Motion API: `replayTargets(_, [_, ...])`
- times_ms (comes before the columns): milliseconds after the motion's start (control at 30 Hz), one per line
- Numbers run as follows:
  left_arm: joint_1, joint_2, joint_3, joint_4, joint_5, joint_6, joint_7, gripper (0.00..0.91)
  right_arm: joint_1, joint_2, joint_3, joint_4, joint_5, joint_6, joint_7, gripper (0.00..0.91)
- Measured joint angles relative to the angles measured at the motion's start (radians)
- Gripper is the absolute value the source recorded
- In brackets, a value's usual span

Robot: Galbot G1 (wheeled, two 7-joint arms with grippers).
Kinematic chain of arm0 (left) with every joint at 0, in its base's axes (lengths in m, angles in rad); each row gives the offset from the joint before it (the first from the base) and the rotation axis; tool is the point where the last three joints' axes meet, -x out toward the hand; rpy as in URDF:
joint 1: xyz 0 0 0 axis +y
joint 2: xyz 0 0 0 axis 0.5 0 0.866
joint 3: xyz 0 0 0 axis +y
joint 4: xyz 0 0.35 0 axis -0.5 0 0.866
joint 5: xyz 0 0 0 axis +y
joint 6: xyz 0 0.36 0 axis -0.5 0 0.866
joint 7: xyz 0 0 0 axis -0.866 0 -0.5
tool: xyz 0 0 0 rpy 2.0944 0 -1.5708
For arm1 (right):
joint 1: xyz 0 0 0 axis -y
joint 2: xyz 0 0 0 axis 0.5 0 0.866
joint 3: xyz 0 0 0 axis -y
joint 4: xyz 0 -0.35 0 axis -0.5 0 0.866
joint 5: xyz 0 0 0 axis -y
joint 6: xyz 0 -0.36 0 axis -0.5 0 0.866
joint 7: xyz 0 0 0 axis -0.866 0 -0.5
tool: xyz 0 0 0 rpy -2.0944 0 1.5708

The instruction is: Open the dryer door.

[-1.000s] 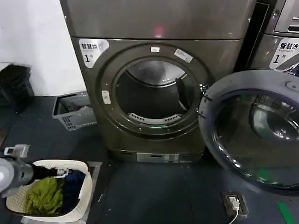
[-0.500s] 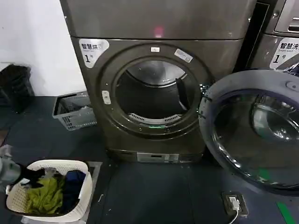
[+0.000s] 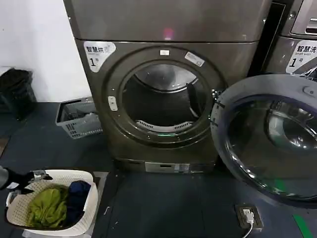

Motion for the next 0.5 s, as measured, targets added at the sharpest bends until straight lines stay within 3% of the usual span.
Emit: replayTargets(500, [0.009, -0.022, -0.005, 0.019, 0.026, 0.000, 0.003, 0.907, -0.010, 0.004, 0.073, -0.009, 0.040, 0.042, 0.075, 0.907])
